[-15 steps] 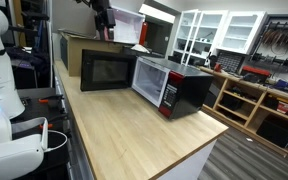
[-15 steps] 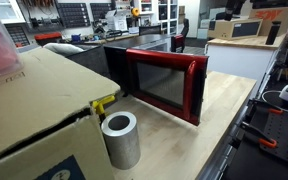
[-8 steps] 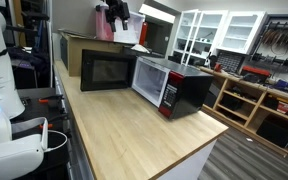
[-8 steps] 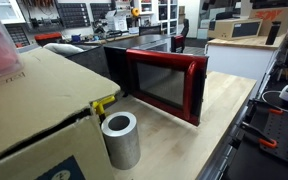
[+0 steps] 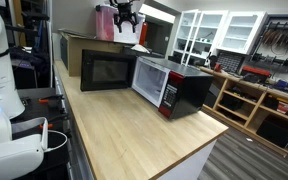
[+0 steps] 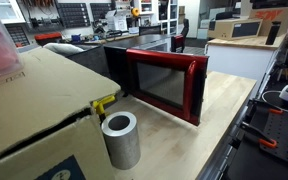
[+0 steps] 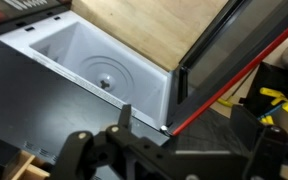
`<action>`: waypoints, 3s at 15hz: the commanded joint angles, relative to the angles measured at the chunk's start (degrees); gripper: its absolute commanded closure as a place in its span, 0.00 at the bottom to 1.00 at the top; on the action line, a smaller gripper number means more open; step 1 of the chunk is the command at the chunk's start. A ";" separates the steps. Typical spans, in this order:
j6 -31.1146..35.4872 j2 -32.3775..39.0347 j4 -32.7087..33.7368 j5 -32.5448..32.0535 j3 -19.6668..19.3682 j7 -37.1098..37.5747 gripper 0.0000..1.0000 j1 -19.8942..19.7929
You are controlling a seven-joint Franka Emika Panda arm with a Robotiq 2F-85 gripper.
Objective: Close the microwave door
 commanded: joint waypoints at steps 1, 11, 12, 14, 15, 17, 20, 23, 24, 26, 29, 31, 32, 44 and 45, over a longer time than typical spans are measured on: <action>-2.88 7.99 10.13 3.91 2.29 -7.87 0.00 1.16; -10.70 15.36 14.22 4.82 11.65 -24.80 0.00 3.31; -12.04 15.65 14.10 4.32 12.03 -25.64 0.00 3.47; -14.46 16.25 13.44 1.52 12.55 -26.44 0.00 3.96; -15.36 16.20 12.87 0.14 12.73 -26.98 0.00 4.16; -15.80 16.40 11.63 -1.38 13.21 -28.04 0.00 4.38; -15.26 16.51 8.94 -2.53 13.79 -29.18 0.00 4.94; -14.30 16.68 5.95 -3.35 14.53 -29.22 0.00 5.84; -14.51 16.69 5.06 -4.24 14.75 -29.24 0.00 6.09; -14.78 16.85 3.51 -6.52 15.13 -29.62 0.24 6.48; -15.11 16.51 1.50 -9.65 15.16 -30.18 0.41 6.77; -15.53 16.34 0.81 -11.58 15.03 -29.90 0.57 6.70; -15.74 16.24 0.59 -12.62 14.95 -29.71 0.64 6.65; -13.41 14.57 -4.65 -26.64 12.18 -29.69 1.00 4.39; -12.88 14.53 -5.20 -27.82 11.74 -30.06 1.00 3.93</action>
